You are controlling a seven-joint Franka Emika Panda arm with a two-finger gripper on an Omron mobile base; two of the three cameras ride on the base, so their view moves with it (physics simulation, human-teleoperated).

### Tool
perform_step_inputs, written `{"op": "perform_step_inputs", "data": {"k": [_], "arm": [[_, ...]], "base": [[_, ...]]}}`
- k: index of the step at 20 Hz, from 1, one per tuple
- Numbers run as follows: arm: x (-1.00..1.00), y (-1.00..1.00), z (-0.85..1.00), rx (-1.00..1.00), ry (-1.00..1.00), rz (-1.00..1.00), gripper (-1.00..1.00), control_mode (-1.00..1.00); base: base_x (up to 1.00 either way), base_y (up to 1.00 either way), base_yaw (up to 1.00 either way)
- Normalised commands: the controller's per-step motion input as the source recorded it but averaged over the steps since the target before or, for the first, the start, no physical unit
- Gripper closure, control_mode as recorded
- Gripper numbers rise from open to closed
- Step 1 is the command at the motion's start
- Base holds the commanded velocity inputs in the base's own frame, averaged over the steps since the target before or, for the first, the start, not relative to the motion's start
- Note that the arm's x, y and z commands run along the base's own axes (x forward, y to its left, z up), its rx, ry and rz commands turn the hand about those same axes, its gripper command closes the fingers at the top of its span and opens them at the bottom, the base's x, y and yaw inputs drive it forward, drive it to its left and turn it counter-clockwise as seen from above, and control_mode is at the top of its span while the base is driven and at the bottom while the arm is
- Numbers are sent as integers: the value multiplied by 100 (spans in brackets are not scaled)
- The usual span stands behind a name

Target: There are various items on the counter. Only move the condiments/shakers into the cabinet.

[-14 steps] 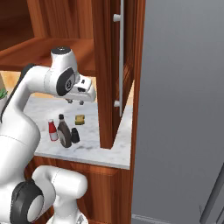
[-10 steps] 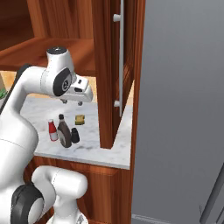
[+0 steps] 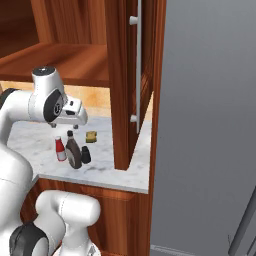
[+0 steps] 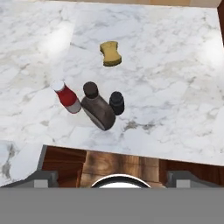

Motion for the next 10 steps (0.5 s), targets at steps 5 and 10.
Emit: {"op": "perform_step_inputs", "data": {"k": [5, 10], "arm": [[0, -4, -37, 7, -1, 9, -100, -100], [6, 0, -45, 6, -3, 9, -100, -100]], "base": [[0, 0, 0], [0, 0, 0]]}}
